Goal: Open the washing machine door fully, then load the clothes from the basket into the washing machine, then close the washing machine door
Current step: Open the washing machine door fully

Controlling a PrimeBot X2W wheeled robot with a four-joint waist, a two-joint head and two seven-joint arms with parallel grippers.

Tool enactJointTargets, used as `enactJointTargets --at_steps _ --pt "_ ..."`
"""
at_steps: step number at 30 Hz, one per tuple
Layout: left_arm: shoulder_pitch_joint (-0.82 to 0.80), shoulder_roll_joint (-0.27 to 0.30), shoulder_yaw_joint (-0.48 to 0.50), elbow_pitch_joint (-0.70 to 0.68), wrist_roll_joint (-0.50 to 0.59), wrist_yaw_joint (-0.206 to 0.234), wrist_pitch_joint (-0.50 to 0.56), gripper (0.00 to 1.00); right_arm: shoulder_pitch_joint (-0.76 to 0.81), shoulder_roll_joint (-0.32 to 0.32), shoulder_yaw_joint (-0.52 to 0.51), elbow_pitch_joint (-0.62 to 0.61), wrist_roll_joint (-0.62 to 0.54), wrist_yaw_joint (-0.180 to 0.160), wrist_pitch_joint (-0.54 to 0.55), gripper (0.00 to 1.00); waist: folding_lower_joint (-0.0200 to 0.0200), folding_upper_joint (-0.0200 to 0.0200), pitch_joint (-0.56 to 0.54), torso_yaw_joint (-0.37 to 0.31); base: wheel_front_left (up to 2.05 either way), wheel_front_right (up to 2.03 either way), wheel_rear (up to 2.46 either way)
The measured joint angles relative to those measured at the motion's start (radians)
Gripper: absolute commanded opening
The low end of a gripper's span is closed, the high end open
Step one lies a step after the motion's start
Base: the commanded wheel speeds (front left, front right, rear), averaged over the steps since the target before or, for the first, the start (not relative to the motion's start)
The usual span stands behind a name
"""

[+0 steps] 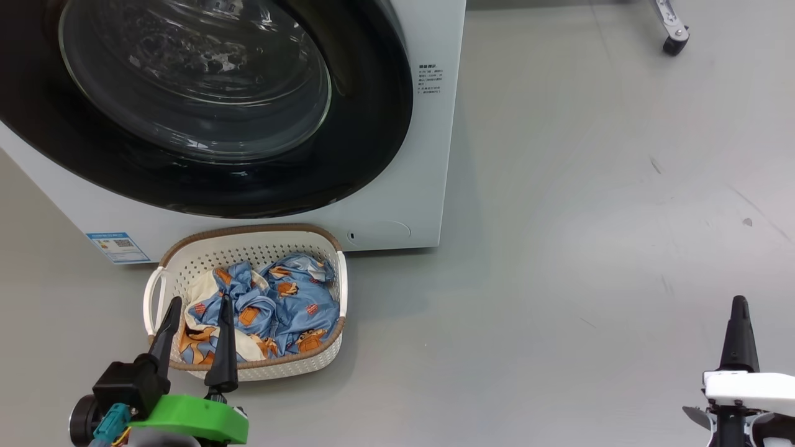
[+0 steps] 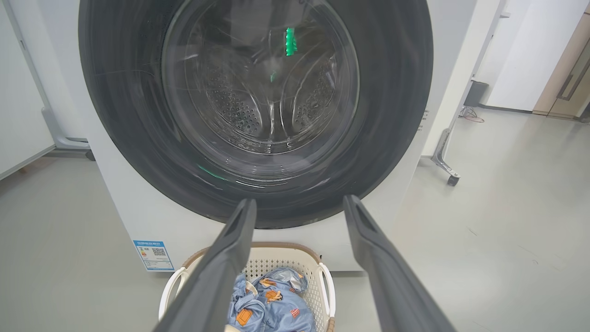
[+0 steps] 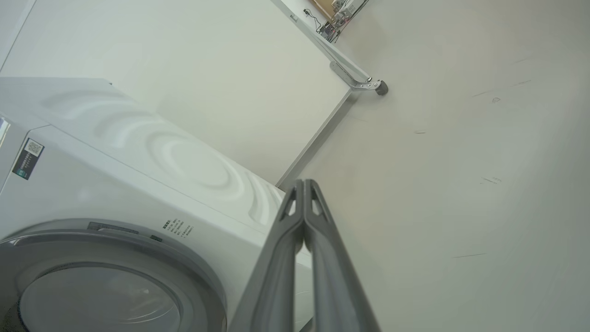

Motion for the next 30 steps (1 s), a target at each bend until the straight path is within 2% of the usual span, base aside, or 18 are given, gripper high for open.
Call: enactJointTargets --at_steps 6,14,23,30 --pt "0.000 0.000 -0.012 -0.007 0.000 0.000 0.000 1.00 -0.036 -0.001 -0.004 0.026 0.233 0.000 0.000 0.00 0.0000 0.0000 0.024 0.008 0.00 0.00 0.00" --pt "-0.003 0.000 -0.046 -0.014 0.001 0.000 0.000 1.00 -0.094 -0.001 -0.047 0.032 0.449 0.000 0.005 0.00 0.0000 0.0000 0.065 0.024 0.00 0.00 0.00" --pt "-0.027 0.014 -0.063 -0.039 0.002 0.000 0.000 1.00 -0.199 -0.066 -0.070 0.027 0.574 0.000 0.105 0.00 0.0000 0.0000 0.130 0.041 0.00 0.00 0.00" --pt "-0.054 0.018 -0.070 -0.051 0.010 0.000 0.000 1.00 -0.293 -0.118 -0.067 0.028 0.608 0.000 0.182 0.00 0.0000 0.0000 0.190 0.058 0.00 0.00 0.00"
